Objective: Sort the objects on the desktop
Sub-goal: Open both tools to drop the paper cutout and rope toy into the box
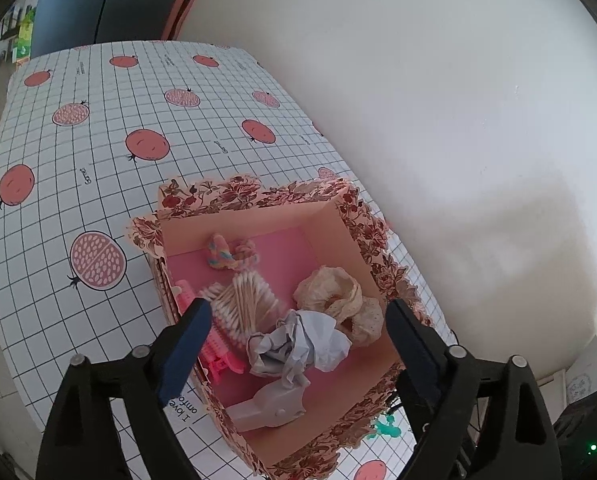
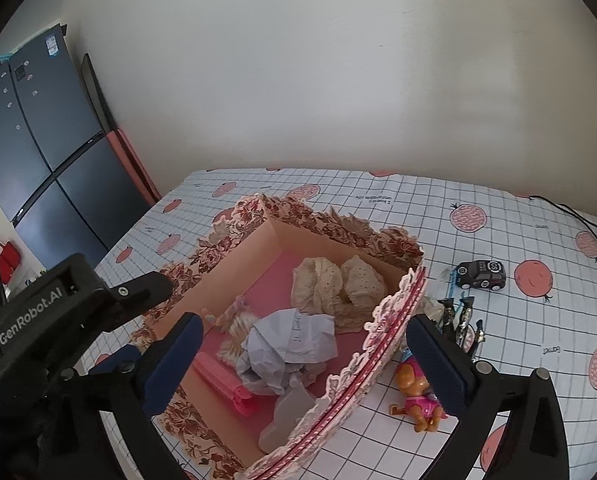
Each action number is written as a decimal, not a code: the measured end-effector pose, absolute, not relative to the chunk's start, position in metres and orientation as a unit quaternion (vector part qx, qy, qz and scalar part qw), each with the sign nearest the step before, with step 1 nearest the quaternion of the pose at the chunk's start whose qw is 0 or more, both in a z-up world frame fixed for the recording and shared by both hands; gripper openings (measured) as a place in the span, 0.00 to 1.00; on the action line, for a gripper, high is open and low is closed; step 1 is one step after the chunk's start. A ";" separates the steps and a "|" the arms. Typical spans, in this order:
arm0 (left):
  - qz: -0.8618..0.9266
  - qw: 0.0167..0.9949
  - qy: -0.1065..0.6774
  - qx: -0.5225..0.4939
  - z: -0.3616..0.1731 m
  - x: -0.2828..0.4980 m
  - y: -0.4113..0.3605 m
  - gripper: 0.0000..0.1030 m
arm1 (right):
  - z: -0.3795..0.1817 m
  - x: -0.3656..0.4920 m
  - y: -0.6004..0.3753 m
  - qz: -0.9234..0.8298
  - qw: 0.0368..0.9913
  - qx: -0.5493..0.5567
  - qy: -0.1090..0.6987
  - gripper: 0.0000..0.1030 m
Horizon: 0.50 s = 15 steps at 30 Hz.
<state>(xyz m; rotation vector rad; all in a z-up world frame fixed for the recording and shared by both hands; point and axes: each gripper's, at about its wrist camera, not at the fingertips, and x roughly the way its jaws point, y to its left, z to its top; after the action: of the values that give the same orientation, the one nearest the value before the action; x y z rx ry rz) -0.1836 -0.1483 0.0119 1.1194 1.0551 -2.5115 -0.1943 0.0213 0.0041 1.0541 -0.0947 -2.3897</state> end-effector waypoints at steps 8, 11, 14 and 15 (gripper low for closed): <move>-0.851 0.099 0.351 0.378 0.015 -0.183 -0.146 0.89 | 0.005 -0.196 0.026 -0.883 0.257 0.392 -0.031 1.00; -0.851 0.101 0.347 0.382 0.014 -0.184 -0.145 0.91 | 0.004 -0.195 0.026 -0.883 0.257 0.392 -0.025 1.00; -0.852 0.103 0.343 0.381 0.015 -0.184 -0.144 0.91 | 0.005 -0.195 0.028 -0.883 0.257 0.392 -0.024 1.00; -0.853 0.104 0.341 0.381 0.015 -0.184 -0.143 0.91 | 0.006 -0.194 0.029 -0.883 0.257 0.392 -0.024 1.00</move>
<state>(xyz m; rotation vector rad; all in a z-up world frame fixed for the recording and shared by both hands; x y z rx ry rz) -0.1843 -0.1434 0.0146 1.1233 1.0068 -2.5149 -0.1945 0.0286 0.0057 1.0623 -0.0660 -2.3961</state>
